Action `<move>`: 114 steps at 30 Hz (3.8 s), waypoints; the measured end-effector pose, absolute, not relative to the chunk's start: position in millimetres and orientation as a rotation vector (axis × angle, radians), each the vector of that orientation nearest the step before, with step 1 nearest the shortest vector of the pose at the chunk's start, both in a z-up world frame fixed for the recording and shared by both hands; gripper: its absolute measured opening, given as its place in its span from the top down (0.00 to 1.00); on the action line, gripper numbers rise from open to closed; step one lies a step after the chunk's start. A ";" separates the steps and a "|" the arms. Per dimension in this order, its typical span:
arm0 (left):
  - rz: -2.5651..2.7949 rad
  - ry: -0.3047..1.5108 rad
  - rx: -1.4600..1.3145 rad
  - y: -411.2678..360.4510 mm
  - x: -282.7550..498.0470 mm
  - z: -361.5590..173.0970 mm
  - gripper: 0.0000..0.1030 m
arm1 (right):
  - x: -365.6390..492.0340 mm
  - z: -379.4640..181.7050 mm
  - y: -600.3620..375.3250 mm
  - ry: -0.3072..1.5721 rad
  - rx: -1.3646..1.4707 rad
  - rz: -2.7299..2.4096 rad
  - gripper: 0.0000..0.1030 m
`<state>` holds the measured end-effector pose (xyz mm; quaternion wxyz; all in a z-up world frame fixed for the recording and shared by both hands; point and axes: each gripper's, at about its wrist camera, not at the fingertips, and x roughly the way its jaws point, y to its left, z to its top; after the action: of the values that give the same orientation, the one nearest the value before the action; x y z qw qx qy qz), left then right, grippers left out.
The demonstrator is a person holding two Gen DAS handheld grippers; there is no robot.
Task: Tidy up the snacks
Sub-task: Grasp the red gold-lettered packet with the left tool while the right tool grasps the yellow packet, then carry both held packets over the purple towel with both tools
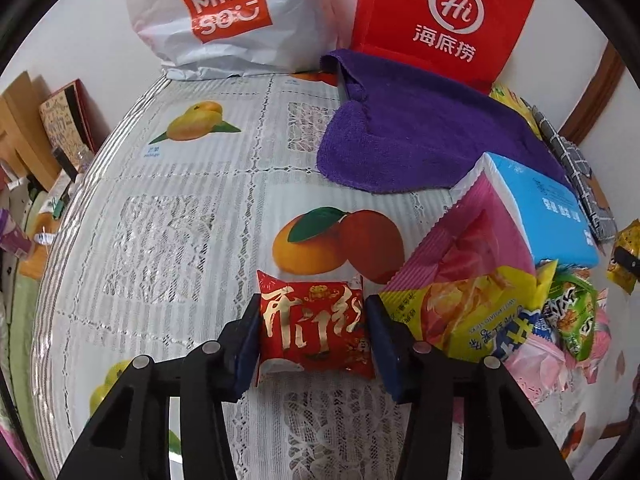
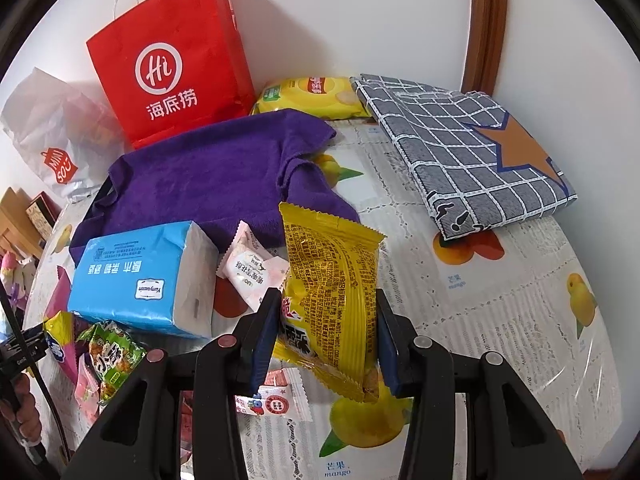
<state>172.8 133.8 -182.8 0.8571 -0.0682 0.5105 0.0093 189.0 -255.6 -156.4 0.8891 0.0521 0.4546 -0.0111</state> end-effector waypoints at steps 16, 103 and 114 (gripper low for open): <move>0.005 0.995 -0.143 122.3 130.3 -133.3 0.54 | 153.3 -134.0 -247.9 0.883 0.104 0.042 0.58; -0.121 1.031 -0.118 62.6 372.1 -100.4 0.54 | 379.2 -127.3 -179.9 0.868 0.015 0.212 0.59; -0.112 1.137 -0.094 55.8 383.7 -139.4 0.54 | 394.1 -167.8 -174.7 0.979 -0.007 0.204 0.59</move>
<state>383.7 55.8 -139.4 0.8402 -0.0446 0.5379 -0.0531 394.1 -174.7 -167.8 0.8775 -0.0032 0.4695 0.0976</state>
